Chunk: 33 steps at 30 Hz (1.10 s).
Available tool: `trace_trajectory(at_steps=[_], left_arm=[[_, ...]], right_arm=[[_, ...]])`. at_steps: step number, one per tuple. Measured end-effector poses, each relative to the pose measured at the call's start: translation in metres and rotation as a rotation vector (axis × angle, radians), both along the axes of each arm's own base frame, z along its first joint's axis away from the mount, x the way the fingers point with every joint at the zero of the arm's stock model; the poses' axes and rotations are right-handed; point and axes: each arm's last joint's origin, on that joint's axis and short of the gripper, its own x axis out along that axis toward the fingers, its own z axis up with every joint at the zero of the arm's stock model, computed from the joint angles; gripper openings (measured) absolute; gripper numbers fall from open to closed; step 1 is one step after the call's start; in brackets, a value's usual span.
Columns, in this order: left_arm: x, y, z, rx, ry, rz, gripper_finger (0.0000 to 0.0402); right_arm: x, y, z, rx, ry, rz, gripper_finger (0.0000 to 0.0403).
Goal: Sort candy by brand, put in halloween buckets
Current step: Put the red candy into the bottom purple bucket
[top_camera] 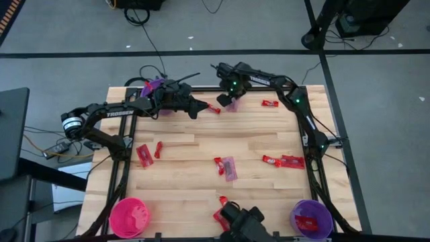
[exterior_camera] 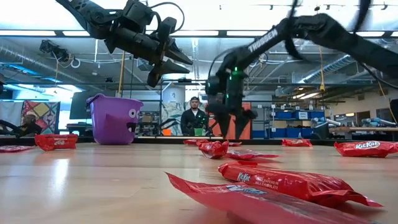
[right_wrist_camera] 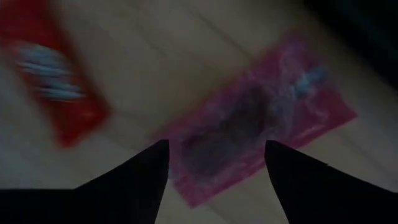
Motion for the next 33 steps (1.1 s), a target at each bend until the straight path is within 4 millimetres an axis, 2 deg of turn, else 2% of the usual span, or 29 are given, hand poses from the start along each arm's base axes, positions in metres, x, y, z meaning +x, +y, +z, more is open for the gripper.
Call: trace_trajectory(at_steps=[2,5,10,13,18,20,22,27,30,33], left_arm=[[0.000,0.000,0.000,-0.001,-0.001,0.000,0.0126],[0.000,0.000,0.000,-0.018,-0.003,0.006,0.0126],[0.000,0.000,0.000,-0.022,-0.003,0.006,0.0126],[0.000,0.000,0.000,-0.023,-0.004,0.006,0.0126],[0.000,0.000,0.000,-0.032,-0.007,0.009,0.0126],[0.000,0.000,0.001,-0.046,-0.015,0.015,0.0126],[0.001,-0.002,0.001,-0.049,-0.015,0.009,0.0126],[0.006,-0.012,0.000,0.000,0.002,-0.044,0.0126],[0.010,-0.020,0.000,0.006,0.002,-0.073,0.0126],[0.013,-0.027,0.001,0.015,-0.004,-0.079,0.0126]], right_arm=[[-0.004,-0.002,-0.014,0.041,0.052,-0.017,0.0269],[-0.008,-0.005,-0.023,0.065,0.093,-0.017,0.0258],[-0.012,-0.010,-0.025,0.073,0.093,0.031,0.0224],[-0.013,-0.009,-0.025,0.081,0.099,0.086,0.0167],[-0.019,-0.001,-0.021,0.152,0.148,0.123,0.0030],[-0.020,0.004,-0.015,0.148,0.158,0.144,0.0013],[-0.018,0.010,-0.003,0.139,0.136,0.178,0.0015],[-0.022,0.034,0.051,0.198,0.008,0.263,0.0006],[-0.023,0.056,0.079,0.206,-0.022,0.310,0.0005],[-0.024,0.086,0.120,0.158,-0.091,0.328,0.0004]])
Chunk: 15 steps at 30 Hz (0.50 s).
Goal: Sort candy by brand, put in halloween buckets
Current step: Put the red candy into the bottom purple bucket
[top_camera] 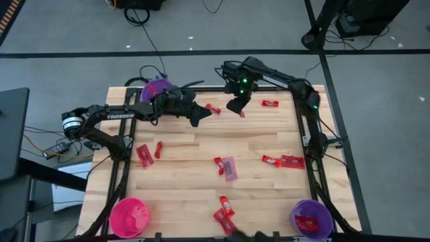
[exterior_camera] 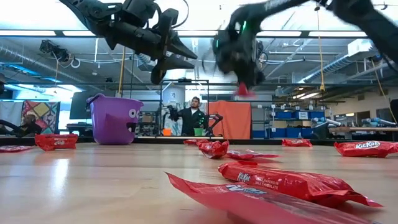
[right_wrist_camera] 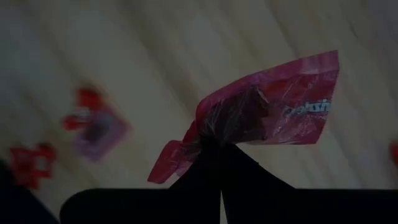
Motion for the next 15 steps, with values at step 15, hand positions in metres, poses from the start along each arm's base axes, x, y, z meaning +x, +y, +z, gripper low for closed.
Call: trace_trajectory(at_steps=[15], left_arm=[[0.008,-0.010,0.036,0.020,-0.359,-0.072,0.0143]], right_arm=[[0.004,0.161,0.093,-0.606,-0.143,0.074,0.0002]])
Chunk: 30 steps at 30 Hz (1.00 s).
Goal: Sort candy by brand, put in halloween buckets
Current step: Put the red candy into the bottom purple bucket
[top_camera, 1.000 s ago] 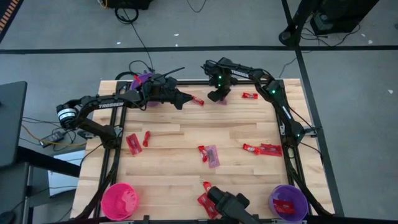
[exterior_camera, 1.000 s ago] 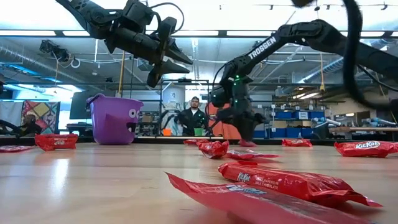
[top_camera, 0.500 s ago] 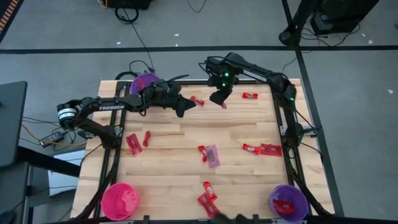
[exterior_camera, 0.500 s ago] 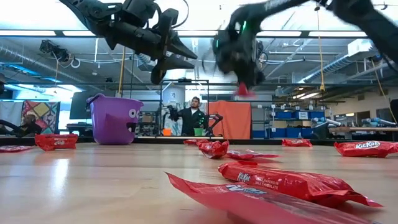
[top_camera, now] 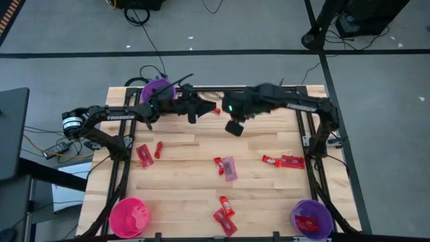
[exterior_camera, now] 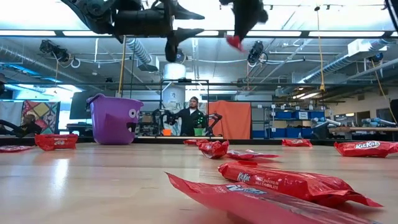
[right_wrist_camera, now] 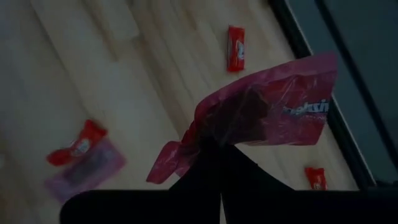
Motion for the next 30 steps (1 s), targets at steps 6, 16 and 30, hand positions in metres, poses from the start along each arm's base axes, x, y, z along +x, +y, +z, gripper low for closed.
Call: trace_trajectory(at_steps=[6,16,30], left_arm=[[0.002,-0.010,-0.005,-0.010,0.049,-0.146,0.0143],[0.006,-0.021,-0.015,-0.064,0.141,-0.093,0.0143],[0.014,-0.060,-0.024,-0.122,0.235,-0.038,0.0142]], right_arm=[[-0.021,0.048,0.004,0.175,0.085,0.001,0.0002],[-0.072,0.149,-0.012,0.534,0.262,0.216,0.0002],[-0.175,0.257,-0.070,0.659,0.550,0.284,0.0005]])
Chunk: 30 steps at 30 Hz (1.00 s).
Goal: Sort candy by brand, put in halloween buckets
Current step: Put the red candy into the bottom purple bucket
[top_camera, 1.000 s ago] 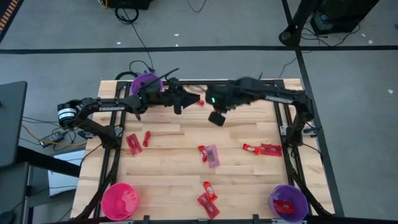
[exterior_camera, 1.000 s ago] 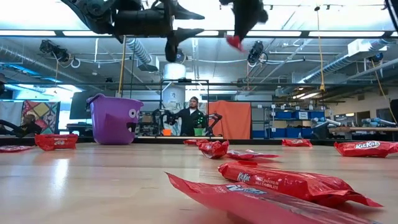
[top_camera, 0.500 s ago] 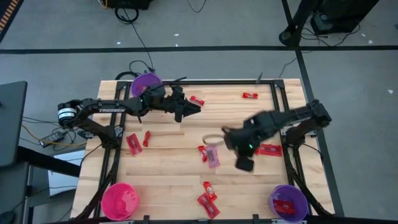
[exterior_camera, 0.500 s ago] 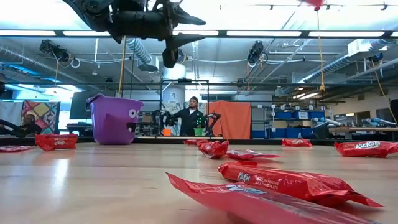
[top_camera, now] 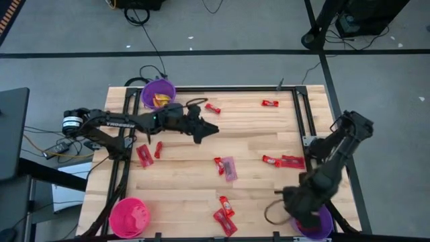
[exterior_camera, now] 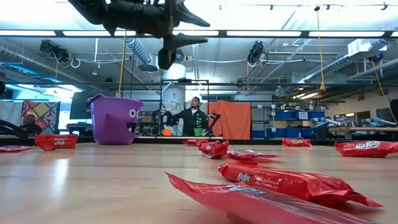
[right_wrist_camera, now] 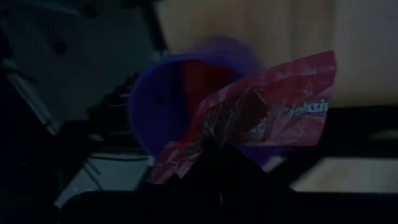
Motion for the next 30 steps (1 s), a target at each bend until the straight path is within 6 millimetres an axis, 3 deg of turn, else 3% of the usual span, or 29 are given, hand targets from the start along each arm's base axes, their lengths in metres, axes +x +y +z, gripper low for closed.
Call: trace_trajectory(at_steps=[7,14,20,24,30], left_arm=[[0.002,-0.014,0.000,-0.016,-0.002,0.021,0.0142],[0.003,-0.018,0.005,-0.038,-0.018,0.010,0.0142],[0.006,-0.023,0.014,-0.008,0.056,0.002,0.0136],[0.006,-0.028,0.020,0.036,0.190,-0.025,0.0126],[-0.002,-0.037,0.026,0.113,0.400,-0.162,0.0124]], right_arm=[[-0.022,0.020,-0.023,-0.083,-0.013,-0.126,0.0023],[-0.035,0.024,-0.036,-0.127,0.030,-0.140,0.0118],[-0.031,0.022,-0.034,-0.167,-0.133,-0.120,0.0187],[-0.023,0.012,-0.026,-0.218,-0.315,-0.183,0.0193],[0.003,-0.019,-0.014,-0.282,-0.471,-0.268,0.0186]])
